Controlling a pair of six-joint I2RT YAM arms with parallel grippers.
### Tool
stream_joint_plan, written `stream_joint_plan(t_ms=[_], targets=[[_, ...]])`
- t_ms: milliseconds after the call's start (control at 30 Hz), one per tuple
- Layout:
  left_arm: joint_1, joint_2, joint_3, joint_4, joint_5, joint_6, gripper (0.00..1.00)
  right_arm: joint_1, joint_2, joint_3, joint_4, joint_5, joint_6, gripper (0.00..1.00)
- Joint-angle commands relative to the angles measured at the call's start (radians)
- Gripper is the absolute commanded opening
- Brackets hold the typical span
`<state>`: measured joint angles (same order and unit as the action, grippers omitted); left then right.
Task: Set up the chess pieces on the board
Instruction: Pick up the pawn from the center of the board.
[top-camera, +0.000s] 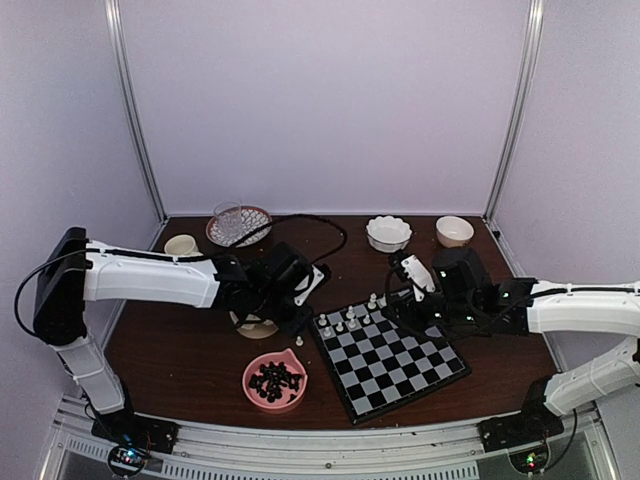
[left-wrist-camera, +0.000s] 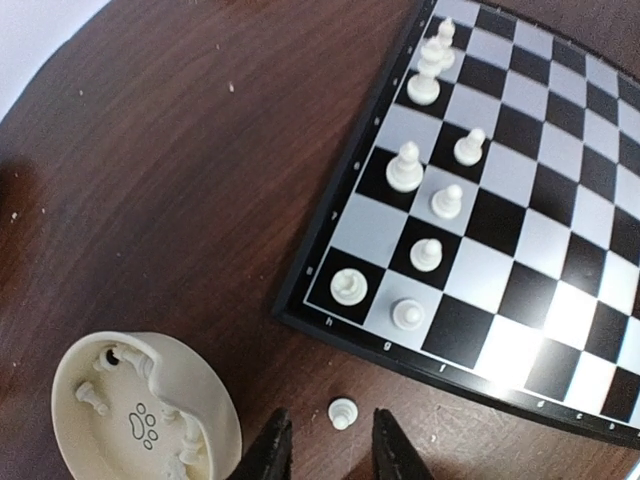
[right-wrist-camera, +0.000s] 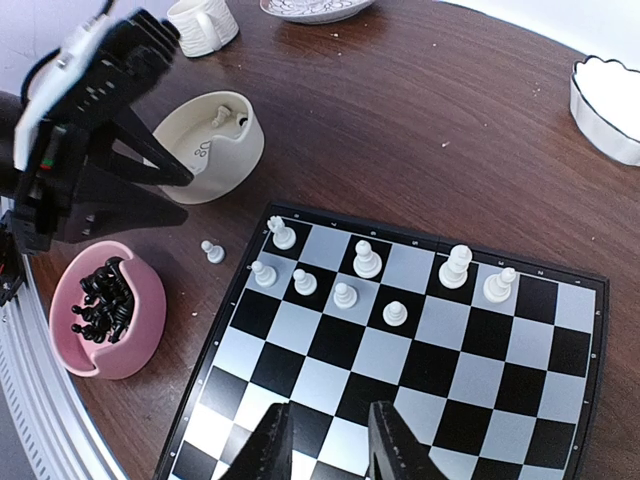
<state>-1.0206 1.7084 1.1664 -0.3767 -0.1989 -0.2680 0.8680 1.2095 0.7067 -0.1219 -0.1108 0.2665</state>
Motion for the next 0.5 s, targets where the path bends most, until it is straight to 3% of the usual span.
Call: stream_joint_plan(t_ms=[0, 467], targets=[[0.03, 0.085, 0.055, -0.128, 0.016, -0.03, 0.28, -0.006, -0.034, -0.014, 0.026, 0.031, 0.008, 0.29], [0.048, 0.18, 0.107, -0.164, 0.087, -0.027, 0.28, -0.007, -0.049, -0.026, 0.033, 0.038, 0.01, 0.29]])
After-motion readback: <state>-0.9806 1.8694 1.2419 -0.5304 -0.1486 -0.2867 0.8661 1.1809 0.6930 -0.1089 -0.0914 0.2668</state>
